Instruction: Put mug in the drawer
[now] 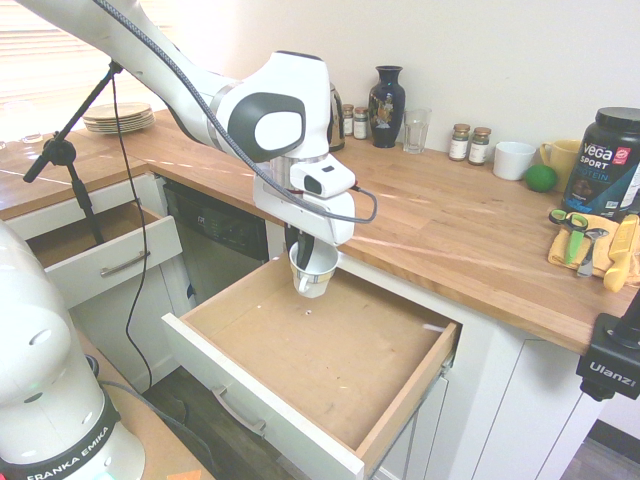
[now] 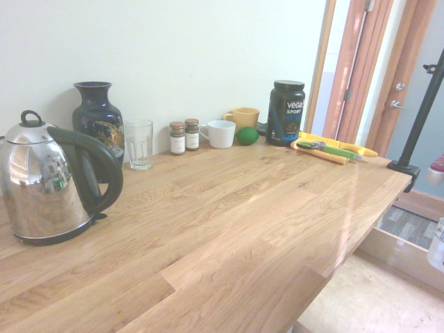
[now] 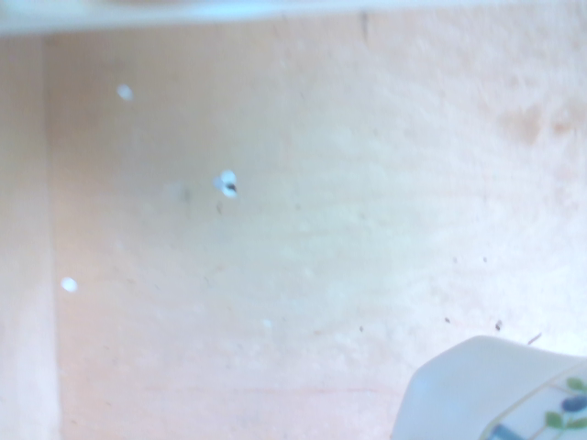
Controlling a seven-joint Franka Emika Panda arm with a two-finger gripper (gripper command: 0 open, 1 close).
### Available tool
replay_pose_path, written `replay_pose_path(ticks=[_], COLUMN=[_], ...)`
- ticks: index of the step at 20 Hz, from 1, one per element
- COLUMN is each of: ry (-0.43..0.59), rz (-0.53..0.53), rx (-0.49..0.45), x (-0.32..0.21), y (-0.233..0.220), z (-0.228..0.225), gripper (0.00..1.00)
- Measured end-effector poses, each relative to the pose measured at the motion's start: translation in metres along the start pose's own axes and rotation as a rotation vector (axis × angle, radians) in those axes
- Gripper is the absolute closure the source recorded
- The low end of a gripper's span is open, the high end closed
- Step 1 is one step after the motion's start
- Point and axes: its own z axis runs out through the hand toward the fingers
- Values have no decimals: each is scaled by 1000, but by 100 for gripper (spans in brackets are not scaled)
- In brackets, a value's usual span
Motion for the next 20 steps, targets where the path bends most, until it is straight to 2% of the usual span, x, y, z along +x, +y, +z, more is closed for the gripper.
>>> replay_pose_path(ticks=[4,13,20], ry=[23,33,38], rz=[17,-8,-11], rx=[9,-3,-30], x=[-3,20,37], y=[18,23,9], z=[40,143,164], gripper=[100,100,100])
